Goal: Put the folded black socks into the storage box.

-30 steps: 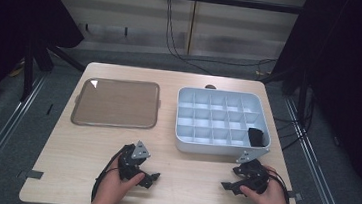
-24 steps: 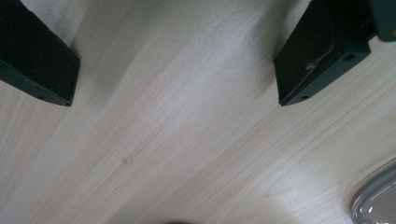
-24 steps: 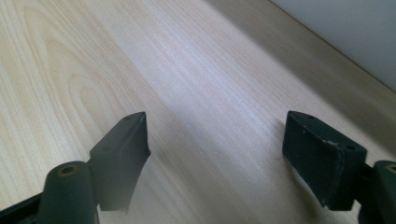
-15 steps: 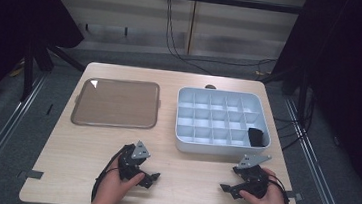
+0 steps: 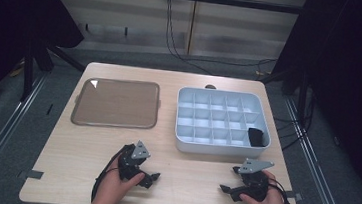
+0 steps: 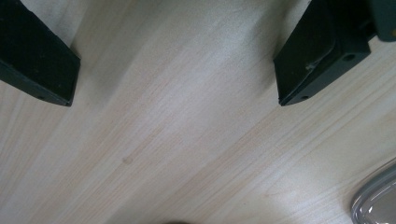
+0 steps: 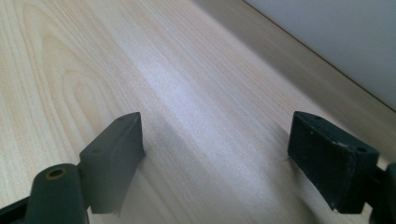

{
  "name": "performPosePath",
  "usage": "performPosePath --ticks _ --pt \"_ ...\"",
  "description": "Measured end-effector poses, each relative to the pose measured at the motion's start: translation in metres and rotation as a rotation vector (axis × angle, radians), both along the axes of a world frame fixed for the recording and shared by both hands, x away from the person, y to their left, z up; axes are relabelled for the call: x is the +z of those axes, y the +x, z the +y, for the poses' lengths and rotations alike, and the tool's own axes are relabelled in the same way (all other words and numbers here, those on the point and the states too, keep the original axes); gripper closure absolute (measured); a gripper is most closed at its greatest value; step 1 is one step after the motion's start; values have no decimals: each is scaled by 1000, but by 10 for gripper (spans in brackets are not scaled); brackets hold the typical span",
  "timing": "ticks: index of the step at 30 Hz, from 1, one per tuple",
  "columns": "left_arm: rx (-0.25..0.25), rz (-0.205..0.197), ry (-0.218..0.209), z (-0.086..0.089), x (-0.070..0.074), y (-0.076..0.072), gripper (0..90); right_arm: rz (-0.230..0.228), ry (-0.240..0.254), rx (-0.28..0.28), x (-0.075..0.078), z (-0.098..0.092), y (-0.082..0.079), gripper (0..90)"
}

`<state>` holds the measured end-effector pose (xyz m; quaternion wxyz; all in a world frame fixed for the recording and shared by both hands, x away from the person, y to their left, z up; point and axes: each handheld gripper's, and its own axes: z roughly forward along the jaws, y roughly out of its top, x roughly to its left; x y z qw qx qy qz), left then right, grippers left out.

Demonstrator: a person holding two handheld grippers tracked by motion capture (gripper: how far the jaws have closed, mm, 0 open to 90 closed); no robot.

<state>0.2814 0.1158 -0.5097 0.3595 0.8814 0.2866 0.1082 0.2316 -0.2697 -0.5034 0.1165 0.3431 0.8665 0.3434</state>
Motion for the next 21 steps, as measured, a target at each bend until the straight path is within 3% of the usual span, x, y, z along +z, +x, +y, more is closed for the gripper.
performPosePath --ticks 11,21 --pt "-1 0 1 0 0 0 0 -50 58 5 -7 -6 -4 177" --pt "-1 0 1 0 0 0 0 -52 58 11 -7 -6 -3 174"
